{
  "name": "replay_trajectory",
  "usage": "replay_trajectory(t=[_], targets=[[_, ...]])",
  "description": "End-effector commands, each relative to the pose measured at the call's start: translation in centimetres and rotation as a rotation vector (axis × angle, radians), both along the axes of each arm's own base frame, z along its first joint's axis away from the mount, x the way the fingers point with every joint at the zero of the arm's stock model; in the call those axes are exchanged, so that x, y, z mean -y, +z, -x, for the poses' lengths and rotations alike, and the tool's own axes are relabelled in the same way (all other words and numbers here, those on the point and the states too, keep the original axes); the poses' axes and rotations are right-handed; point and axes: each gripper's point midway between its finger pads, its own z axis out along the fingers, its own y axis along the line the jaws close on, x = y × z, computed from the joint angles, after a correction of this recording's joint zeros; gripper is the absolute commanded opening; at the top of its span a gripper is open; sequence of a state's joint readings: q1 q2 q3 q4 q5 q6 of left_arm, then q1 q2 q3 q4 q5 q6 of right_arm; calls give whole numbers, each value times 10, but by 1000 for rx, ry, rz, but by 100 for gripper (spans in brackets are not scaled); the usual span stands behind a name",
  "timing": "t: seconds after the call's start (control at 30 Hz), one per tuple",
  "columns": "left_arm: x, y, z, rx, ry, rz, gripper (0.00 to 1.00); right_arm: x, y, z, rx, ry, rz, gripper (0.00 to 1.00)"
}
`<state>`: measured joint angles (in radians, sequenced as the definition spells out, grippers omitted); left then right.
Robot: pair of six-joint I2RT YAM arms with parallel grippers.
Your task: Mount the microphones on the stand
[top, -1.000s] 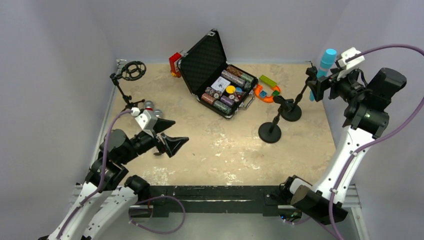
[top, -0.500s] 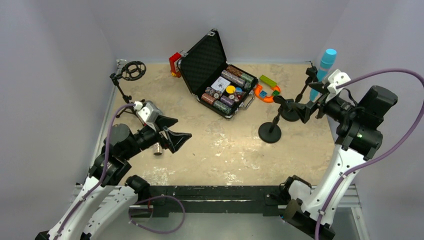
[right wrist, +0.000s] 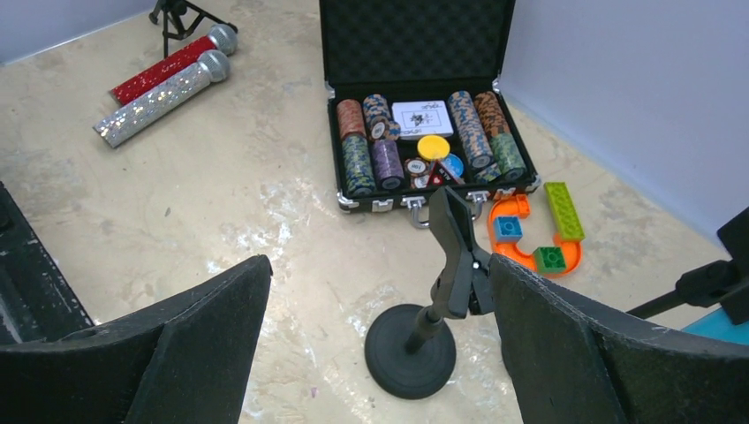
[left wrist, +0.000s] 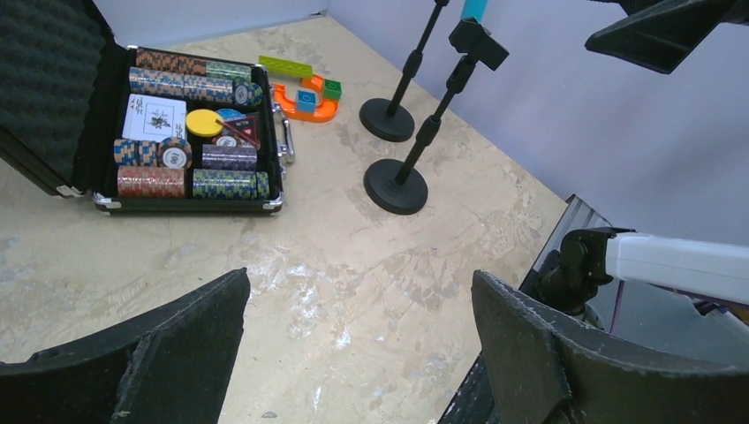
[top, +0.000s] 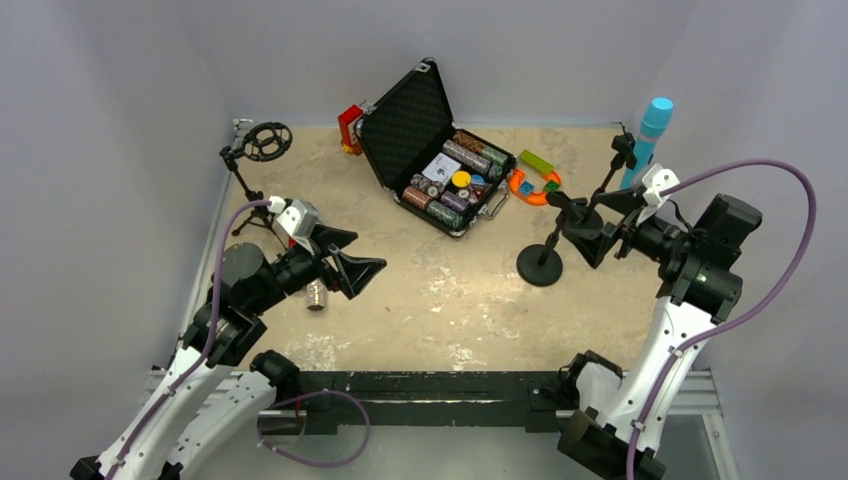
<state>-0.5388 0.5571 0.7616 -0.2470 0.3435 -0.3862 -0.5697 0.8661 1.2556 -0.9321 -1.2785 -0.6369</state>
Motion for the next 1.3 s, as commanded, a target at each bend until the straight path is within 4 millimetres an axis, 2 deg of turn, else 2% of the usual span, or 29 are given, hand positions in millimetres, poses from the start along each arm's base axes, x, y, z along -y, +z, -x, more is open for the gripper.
replay_trajectory(t=[0.0,0.3,0.63,1.27], targets=[[0,16,-4,28,19,45,99,-9,-6,9,8,37,-16,96],[-2,7,-6,29,26,12,99,-8,-27,9,-14,36,-7,96],[-19,-20,-15,-17,118,-111,99,1,-51,1,-50,23,7,96],[-12,-26,-17,-15,88,-118,99,9,-79,-9,-53,41,28,95]])
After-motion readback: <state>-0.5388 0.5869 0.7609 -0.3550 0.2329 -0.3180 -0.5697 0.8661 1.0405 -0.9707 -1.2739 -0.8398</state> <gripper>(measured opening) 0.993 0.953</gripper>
